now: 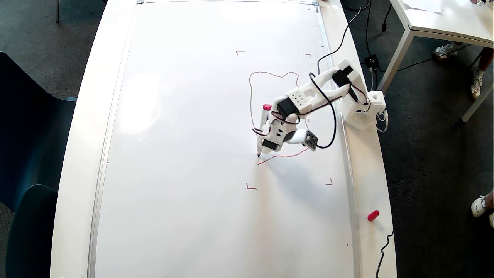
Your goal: Draw on a whiteboard a robot head using a pen attached to the gripper
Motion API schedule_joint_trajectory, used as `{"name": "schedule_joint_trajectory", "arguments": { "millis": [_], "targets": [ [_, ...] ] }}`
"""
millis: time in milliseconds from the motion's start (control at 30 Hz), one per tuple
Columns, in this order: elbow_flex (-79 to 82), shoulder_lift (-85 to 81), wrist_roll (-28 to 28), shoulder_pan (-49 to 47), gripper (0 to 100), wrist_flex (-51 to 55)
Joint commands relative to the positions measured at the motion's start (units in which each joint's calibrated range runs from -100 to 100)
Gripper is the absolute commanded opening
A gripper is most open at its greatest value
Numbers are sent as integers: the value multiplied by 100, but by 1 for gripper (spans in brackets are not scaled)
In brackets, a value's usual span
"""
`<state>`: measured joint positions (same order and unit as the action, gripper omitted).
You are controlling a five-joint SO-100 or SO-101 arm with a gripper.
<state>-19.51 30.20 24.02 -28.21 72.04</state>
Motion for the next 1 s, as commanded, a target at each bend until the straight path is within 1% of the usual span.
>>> {"name": "schedule_joint_trajectory", "arguments": {
  "millis": [0,333,567,600,733,767,967],
  "targets": [
    [-115,70,-80,-144,1,76],
    [-251,-131,-107,-189,1,172],
    [-596,-1045,-10,-108,1,1058],
    [-496,-1263,81,-78,1,1310],
    [-97,-1699,140,91,1,1631],
    [276,-1917,194,158,1,1744],
    [1765,-2513,322,320,1,1727]
  ]
}}
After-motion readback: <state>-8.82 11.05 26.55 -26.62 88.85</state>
